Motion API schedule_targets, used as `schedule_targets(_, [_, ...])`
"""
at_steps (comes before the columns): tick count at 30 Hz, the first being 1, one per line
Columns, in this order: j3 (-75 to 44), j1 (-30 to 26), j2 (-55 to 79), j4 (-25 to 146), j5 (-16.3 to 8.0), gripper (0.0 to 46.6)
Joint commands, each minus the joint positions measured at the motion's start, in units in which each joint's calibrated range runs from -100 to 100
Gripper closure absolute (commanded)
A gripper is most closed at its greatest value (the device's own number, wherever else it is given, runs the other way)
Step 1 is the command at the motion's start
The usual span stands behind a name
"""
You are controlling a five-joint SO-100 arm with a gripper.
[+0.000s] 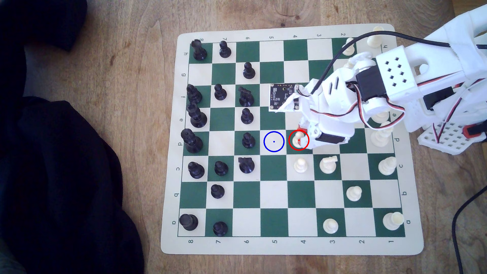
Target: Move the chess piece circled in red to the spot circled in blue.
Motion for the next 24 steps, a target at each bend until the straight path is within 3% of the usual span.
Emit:
schedule_targets(1, [-1.56,-0.49,-2.91,0.23,-0.34,43.9])
schedule_targets(14, [-7.55,0.37,-16.67,11.53,-0.39,44.1])
schedule_targets(24, [-21.24,-0.1,1.92,6.21,-0.59,44.2])
